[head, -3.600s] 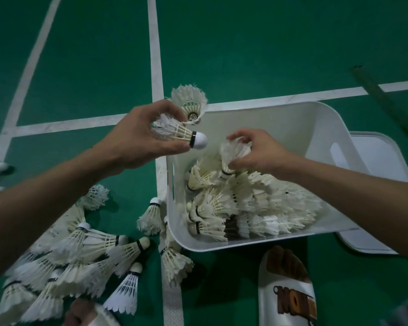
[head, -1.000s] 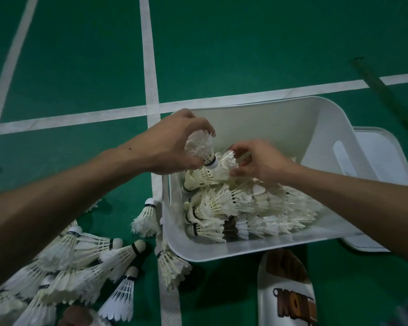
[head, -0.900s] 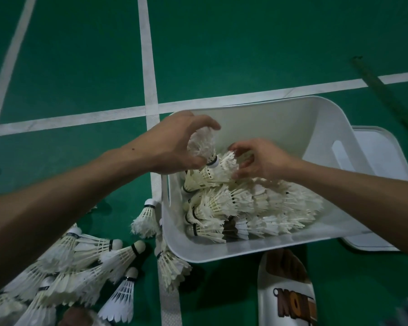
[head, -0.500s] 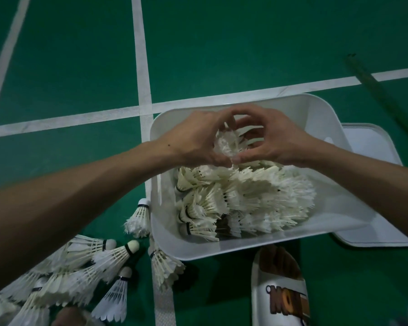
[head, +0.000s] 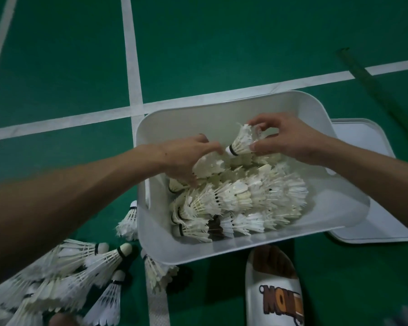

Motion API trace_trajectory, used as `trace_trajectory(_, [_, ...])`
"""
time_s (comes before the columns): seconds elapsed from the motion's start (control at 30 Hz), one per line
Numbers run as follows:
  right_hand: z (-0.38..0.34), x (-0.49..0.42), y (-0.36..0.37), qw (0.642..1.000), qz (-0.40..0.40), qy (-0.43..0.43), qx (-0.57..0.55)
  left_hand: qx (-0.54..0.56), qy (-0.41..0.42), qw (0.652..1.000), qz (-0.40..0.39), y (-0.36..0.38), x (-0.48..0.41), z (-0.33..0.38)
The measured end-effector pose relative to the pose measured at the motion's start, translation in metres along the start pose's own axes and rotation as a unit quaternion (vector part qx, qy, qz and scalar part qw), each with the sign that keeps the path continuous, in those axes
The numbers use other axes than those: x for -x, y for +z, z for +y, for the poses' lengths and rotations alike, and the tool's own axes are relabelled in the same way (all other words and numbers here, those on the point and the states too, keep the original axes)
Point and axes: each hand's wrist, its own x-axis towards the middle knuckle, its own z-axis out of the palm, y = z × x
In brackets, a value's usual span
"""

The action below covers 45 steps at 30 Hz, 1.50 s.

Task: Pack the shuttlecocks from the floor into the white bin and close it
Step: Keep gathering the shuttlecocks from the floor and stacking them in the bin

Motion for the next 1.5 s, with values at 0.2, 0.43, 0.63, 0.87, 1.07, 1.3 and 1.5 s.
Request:
trace_trajectory(0.2, [0.004, -0.005, 0.011, 0.999, -0.024, 0.032, 0.020, 0.016, -0.002, 1.000, 0.011, -0.003, -0.002, -0.005])
trace_trajectory(0.43, [0.005, -0.014, 0.045, 0.989, -0.066, 0.018, 0.130, 0.046, -0.003, 0.999, 0.006, -0.003, 0.004, -0.010])
trace_trajectory(0.63, [-0.005, -0.024, 0.057, 0.977, -0.059, -0.004, 0.203, 0.027, -0.012, 0.999, -0.024, -0.001, -0.002, -0.010])
trace_trajectory(0.87, [0.002, -0.018, 0.051, 0.971, -0.095, 0.010, 0.219, 0.005, -0.006, 1.000, -0.023, 0.003, -0.008, -0.010])
trace_trajectory(1.07, [-0.010, -0.009, 0.044, 0.969, -0.095, 0.006, 0.228, 0.020, -0.019, 0.999, -0.019, 0.004, 0.000, -0.009])
trace_trajectory(1.3, [-0.055, 0.000, 0.031, 0.949, -0.028, -0.055, 0.309, -0.003, -0.023, 0.989, 0.147, -0.027, 0.043, -0.005])
trace_trajectory(1.5, [-0.124, 0.008, 0.054, 0.931, -0.006, -0.157, 0.329, 0.002, -0.075, 0.963, 0.260, -0.042, 0.100, -0.039])
